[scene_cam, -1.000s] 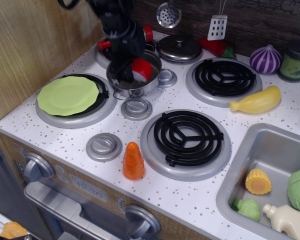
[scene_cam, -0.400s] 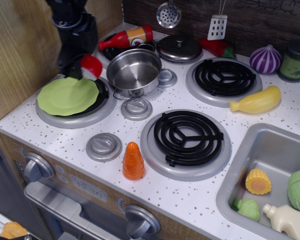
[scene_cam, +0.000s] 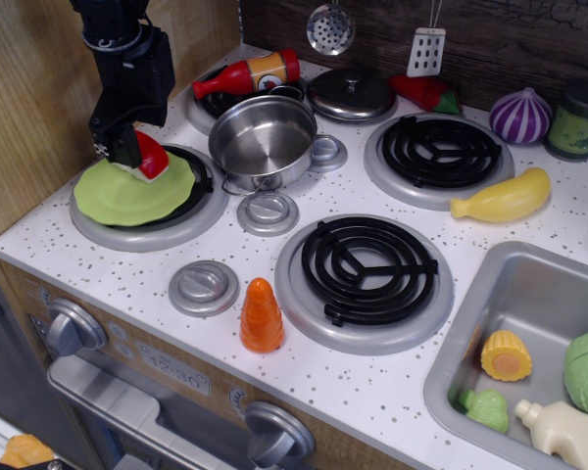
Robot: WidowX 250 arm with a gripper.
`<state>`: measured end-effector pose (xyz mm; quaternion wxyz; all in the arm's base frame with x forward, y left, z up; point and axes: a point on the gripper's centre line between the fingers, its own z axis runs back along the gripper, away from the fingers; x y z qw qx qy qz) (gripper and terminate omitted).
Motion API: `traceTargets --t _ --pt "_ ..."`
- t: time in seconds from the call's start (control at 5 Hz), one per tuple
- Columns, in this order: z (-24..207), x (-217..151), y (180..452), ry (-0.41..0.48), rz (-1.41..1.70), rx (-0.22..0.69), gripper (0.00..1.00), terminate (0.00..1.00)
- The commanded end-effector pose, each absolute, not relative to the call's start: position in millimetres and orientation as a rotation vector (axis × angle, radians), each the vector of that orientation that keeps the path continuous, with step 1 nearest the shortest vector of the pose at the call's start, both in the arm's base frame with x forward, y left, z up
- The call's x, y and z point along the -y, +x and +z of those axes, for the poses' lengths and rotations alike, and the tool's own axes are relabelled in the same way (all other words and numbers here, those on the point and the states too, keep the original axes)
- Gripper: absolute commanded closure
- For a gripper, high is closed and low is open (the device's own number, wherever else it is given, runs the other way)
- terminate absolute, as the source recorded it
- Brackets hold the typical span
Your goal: Take sushi out of pan
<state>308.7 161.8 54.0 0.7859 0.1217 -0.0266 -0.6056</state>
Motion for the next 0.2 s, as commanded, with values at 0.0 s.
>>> traceTargets --t 0.0 --pt "66.6 -166.7 313.3 0.306 -1.318 0.077 0.0 1.0"
